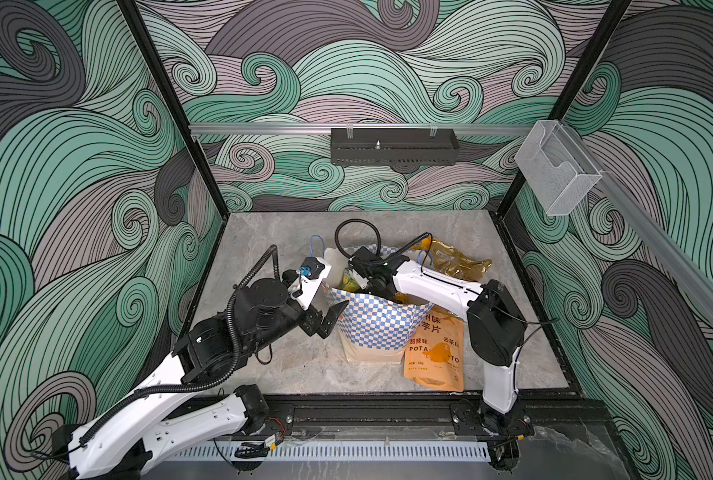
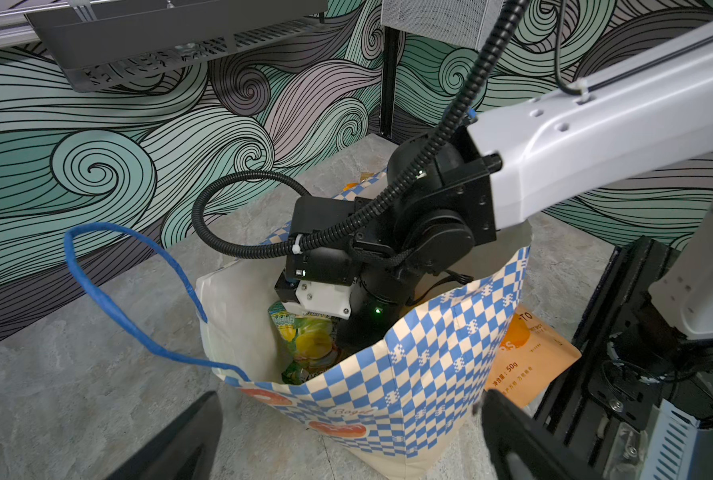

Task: Take the snacks out of the paper bag
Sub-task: 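Close the right gripper on the green apple tea packet inside the bag, then lift the green and yellow packets up out of the paper bag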

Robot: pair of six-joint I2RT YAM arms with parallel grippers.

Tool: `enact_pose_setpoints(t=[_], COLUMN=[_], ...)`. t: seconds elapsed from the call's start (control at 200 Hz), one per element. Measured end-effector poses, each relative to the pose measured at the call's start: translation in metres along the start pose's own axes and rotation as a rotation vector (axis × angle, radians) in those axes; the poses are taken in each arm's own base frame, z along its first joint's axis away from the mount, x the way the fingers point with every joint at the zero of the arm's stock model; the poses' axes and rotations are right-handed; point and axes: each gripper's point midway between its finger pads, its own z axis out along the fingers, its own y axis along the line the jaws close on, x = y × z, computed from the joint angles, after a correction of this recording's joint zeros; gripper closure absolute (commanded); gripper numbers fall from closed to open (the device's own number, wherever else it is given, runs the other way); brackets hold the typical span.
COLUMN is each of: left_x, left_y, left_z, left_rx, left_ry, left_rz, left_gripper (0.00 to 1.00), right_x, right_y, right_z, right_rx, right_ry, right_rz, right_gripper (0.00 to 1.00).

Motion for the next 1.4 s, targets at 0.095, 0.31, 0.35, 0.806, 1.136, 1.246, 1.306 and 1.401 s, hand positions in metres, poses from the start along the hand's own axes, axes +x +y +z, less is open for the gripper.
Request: enact_pose_setpoints(t=[0.095,0.31,0.35,0.806,1.136,1.246,1.306,1.401], left_x=[0.0,-0.001,-0.001,-0.001,-0.001,-0.003,-0.003,-0.004], left_y=[0.0,0.0,0.0,0.0,-0.001,-0.001,-0.002,-0.002], left_z=[0.0,0.0,0.0,0.0,0.0,0.0,0.0,0.0], left_rx=[0.0,0.0,0.0,0.001,0.004,0.007,0.009,0.011], left_ry=[-0.002,-0.003,-0.003,-0.004,-0.005,-0.01,-0.012,-0.015], left_rz=[0.0,-0.001,-0.001,-0.001,-0.001,-0.002,-0.002,-0.003], left_gripper=[0.01,0.01,0.01,0.01,0.01,0.02,0.01,0.01], right_x=[0.0,-0.004,-0.005,-0.022,-0.043,-0.049,-0.05,-0.051], right_y=[0.0,0.001,0.001,0.003,0.0,-0.002,-0.003,-0.004], right_z=[-0.008,-0.03,-0.036,-0.099,-0.135,-0.144,-0.15,-0.16], right_rx=[-0.001,-0.01,-0.012,-0.039,-0.029,-0.026,-0.026,-0.028], right_ry=[-0.007,-0.052,-0.065,-0.239,-0.36,-0.397,-0.414,-0.44], right_rz=[0.0,0.004,0.006,0.041,0.06,0.066,0.07,0.075], right_gripper=[1.0,1.0,1.0,1.0,1.0,1.0,1.0,1.0])
